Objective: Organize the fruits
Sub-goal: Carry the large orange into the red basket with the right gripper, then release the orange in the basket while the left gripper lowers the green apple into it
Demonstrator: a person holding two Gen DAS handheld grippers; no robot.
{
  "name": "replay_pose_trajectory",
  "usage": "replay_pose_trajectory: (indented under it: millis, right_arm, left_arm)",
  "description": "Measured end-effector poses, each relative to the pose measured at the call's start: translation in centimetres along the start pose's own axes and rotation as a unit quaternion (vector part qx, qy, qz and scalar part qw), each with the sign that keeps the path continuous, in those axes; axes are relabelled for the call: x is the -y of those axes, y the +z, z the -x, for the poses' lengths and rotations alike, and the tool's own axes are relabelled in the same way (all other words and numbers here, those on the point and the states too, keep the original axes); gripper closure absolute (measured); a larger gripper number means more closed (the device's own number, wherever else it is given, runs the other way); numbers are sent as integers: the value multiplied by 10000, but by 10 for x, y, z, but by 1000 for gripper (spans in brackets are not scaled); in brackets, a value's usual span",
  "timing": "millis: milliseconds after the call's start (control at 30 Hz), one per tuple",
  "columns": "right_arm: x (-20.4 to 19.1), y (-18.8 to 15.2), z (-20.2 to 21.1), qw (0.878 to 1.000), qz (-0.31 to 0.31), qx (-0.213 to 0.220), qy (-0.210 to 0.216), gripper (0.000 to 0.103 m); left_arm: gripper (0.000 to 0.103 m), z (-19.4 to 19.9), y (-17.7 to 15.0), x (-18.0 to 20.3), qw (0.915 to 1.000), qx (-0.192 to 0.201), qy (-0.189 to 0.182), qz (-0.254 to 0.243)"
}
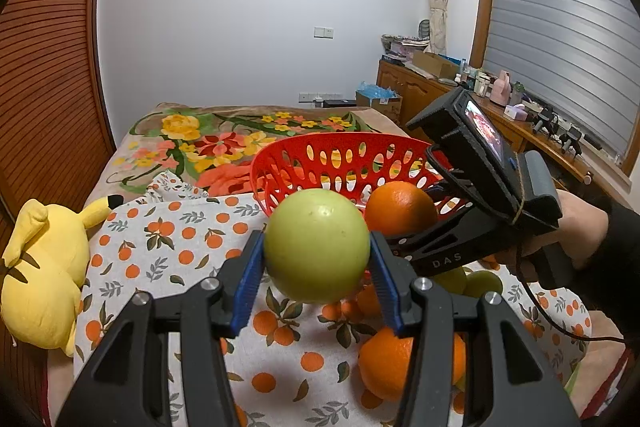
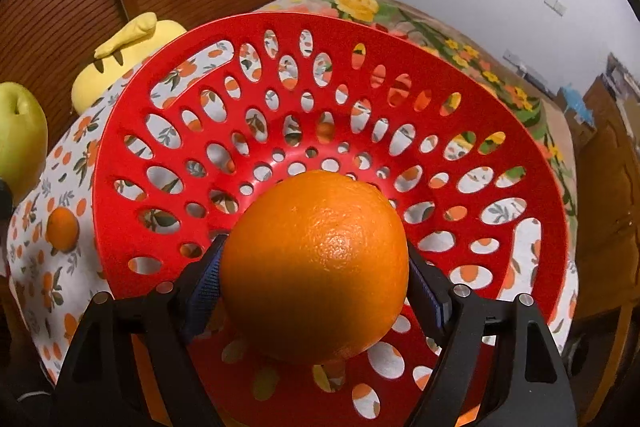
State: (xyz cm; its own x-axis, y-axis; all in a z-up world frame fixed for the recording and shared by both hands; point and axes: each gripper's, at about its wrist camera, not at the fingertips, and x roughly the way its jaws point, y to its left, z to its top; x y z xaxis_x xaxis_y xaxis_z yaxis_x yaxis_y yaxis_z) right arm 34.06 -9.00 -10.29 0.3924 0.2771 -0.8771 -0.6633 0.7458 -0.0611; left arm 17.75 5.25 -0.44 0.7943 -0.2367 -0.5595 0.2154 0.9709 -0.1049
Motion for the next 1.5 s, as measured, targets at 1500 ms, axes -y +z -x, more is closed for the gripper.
replay_pose_trajectory:
  millis: [1500]
  right_arm:
    - [9, -114, 116, 9710, -1242, 1949, -606, 13]
  left_arm:
    - [49, -70, 5, 57, 9972, -607, -196, -400]
